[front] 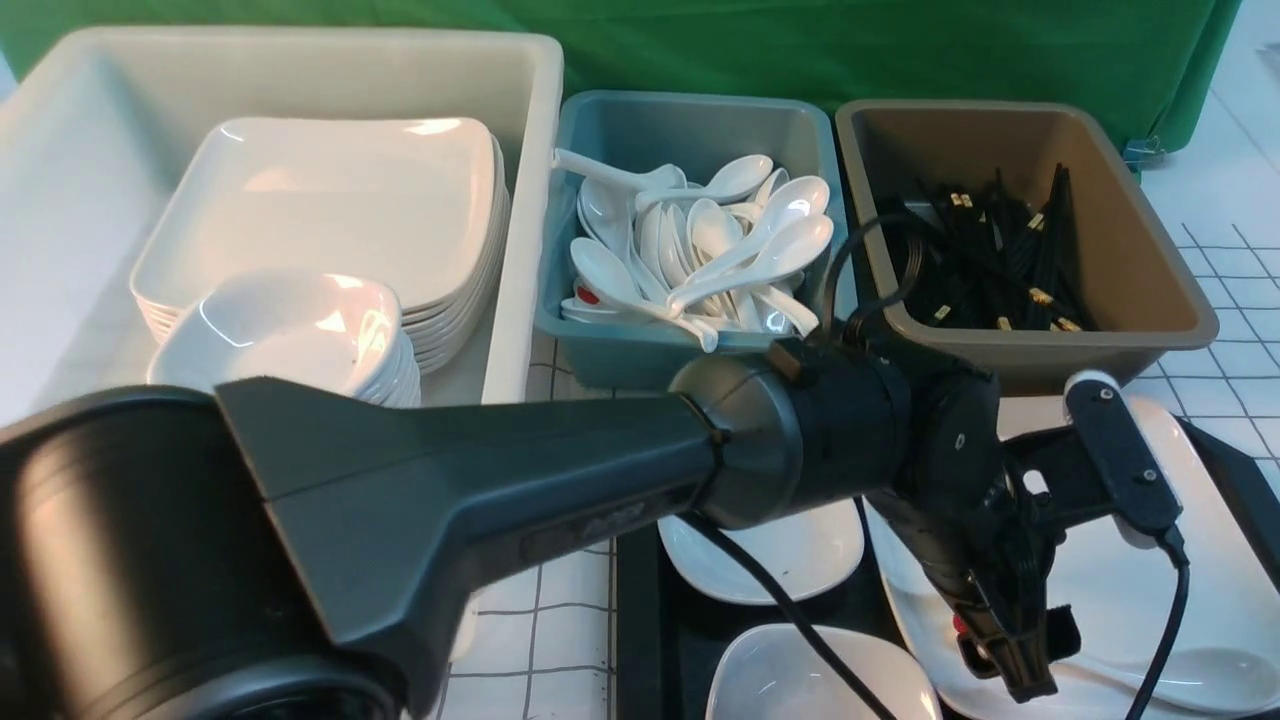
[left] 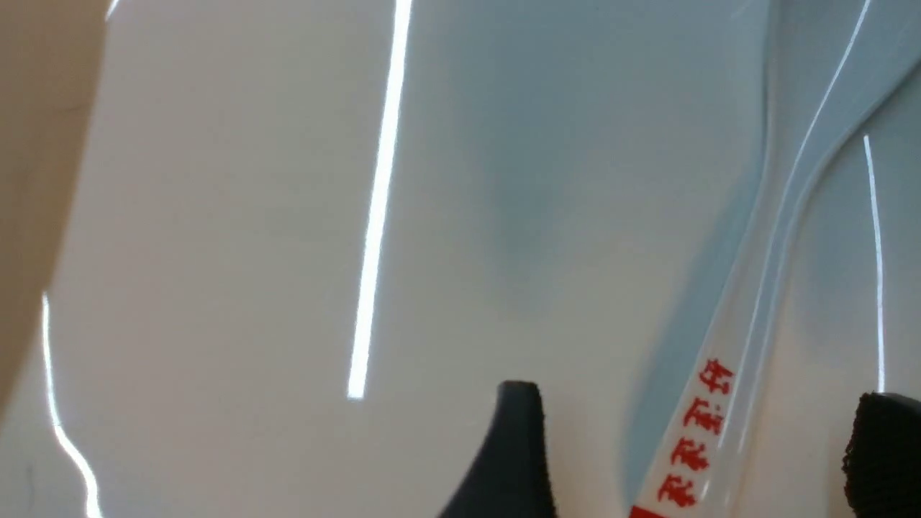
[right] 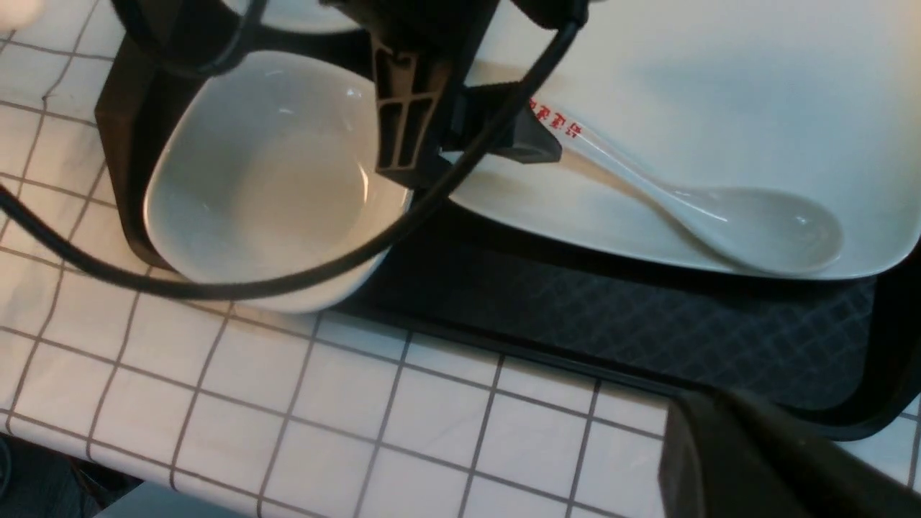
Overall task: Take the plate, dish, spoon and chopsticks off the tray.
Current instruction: Use the left arm to grab a soup spoon from the plate, then use the left arm to put the soup spoon into the small storage box in the middle
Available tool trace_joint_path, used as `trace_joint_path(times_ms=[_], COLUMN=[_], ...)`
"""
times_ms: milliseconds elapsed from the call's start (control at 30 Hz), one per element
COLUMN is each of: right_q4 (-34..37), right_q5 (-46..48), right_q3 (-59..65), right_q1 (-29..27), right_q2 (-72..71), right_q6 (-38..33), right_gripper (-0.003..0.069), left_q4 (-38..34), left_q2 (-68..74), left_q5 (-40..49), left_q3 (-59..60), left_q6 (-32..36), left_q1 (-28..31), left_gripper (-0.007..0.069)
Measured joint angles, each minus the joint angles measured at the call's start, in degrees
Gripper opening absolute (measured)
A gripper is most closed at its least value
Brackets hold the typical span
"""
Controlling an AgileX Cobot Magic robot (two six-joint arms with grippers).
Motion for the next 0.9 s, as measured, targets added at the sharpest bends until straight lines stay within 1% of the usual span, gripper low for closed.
trace_joint_path(times_ms=[67,200,267,300,333,367,433,500,533,567,600,633,833,900], right_q4=[0.0,0.0,0.04,0.04,0.04,0.04,0.04,0.04,0.04,0.04,0.04,0.04,0.04,0.26], right_q5=[0.0,0.0,0.0,0.0,0.0,0.0,0.0,0.0,0.0,0.0,0.0,-0.06,-1.93,-3.41], right_q3=[0.0,0.0,0.02,0.02,0.02,0.02,0.02,0.02,0.02,0.02,0.02,0.02,-0.85,-2.78], right_q1=[0.0,0.0,0.0,0.0,0.0,0.0,0.0,0.0,0.0,0.0,0.0,0.0,0.0,0.0], right_q2=[0.0,0.0,0.0,0.0,0.0,0.0,0.0,0.0,0.0,0.0,0.0,0.0,0.0,0.0], right_q6=[0.0,-0.12,-0.56,-0.64,-1.04,-1.11,-1.28,-1.34,-1.34,-1.34,-1.34,-1.34,-1.34,-1.34], right_gripper=[0.0005,0.0005,0.0005,0.0005,0.0005,0.0005,0.0005,0.0005,0.0005,0.0005,0.0005,0.0005,0.0005,0.0005], left_q4=[0.39,0.81,1.4,1.51,2.14,2.59,3.33,3.98,4.45,4.5,5.15,5.15,5.53,5.92], left_q2=[0.94,2.25,2.5,2.57,2.65,2.71,2.66,2.4,2.2,2.18,1.53,1.53,-3.2,-6.23], left_q5=[-0.54,-1.29,-1.34,-1.33,-1.07,-1.01,-0.65,-0.06,0.23,0.23,0.51,0.57,0.96,1.07], left_q3=[0.0,-0.07,-0.21,-0.29,-0.55,-0.55,-0.55,-0.55,-0.55,-0.55,-0.55,-0.55,-0.44,-0.44], left_q6=[0.0,0.0,0.0,0.0,-0.06,-0.14,-1.04,-2.45,-3.53,-3.7,-5.05,-5.05,-10.43,-14.17], left_q1=[0.0,0.0,0.0,0.0,0.0,-0.05,-0.06,-0.11,-0.11,-0.11,-0.11,-0.11,0.09,1.03], left_gripper=[0.0577,0.0569,0.0528,0.0524,0.0462,0.0424,0.0314,0.018,0.0099,0.009,0.006,0.006,0.0061,0.0061])
